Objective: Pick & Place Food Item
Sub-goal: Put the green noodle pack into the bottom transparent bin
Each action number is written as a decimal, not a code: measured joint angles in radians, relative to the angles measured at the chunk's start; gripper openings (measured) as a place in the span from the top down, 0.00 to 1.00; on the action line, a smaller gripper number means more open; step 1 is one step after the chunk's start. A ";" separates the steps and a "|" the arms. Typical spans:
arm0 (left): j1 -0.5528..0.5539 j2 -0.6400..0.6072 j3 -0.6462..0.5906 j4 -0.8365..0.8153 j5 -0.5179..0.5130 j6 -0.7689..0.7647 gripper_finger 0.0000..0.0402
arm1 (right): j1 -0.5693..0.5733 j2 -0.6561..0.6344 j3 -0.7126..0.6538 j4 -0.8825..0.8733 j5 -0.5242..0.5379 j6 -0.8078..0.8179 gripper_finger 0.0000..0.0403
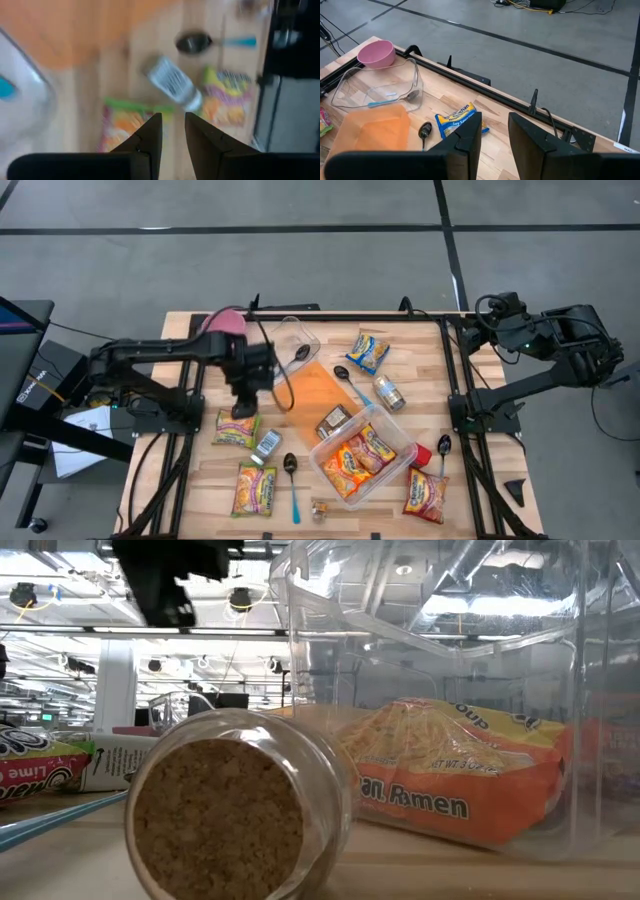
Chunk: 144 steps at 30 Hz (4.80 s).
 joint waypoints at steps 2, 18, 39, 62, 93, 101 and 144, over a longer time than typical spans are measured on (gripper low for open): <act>-0.061 0.000 0.000 -0.031 -0.019 -0.045 0.81 | 0.000 0.000 0.000 0.000 0.000 0.000 0.77; -0.371 -0.101 -0.299 0.110 -0.356 -0.355 0.80 | 0.000 0.000 0.000 0.000 0.000 -0.008 0.77; -0.370 -0.230 -0.555 0.289 -0.398 -0.411 0.49 | 0.000 -0.002 0.000 0.000 -0.004 0.012 0.77; -0.369 -0.232 -0.628 0.387 -0.382 -0.654 0.84 | 0.000 -0.002 0.000 0.000 -0.004 0.011 0.77; -0.687 -0.556 -0.544 0.588 -0.774 -1.745 1.00 | 0.000 0.013 0.000 0.000 -0.026 0.018 0.77; -0.734 -0.432 -0.542 0.904 -1.133 -1.870 1.00 | 0.000 0.014 0.000 0.000 -0.036 0.002 0.77; -0.180 0.025 -0.391 2.068 -1.080 -1.248 1.00 | -0.153 0.522 0.000 0.986 -0.675 -0.446 0.40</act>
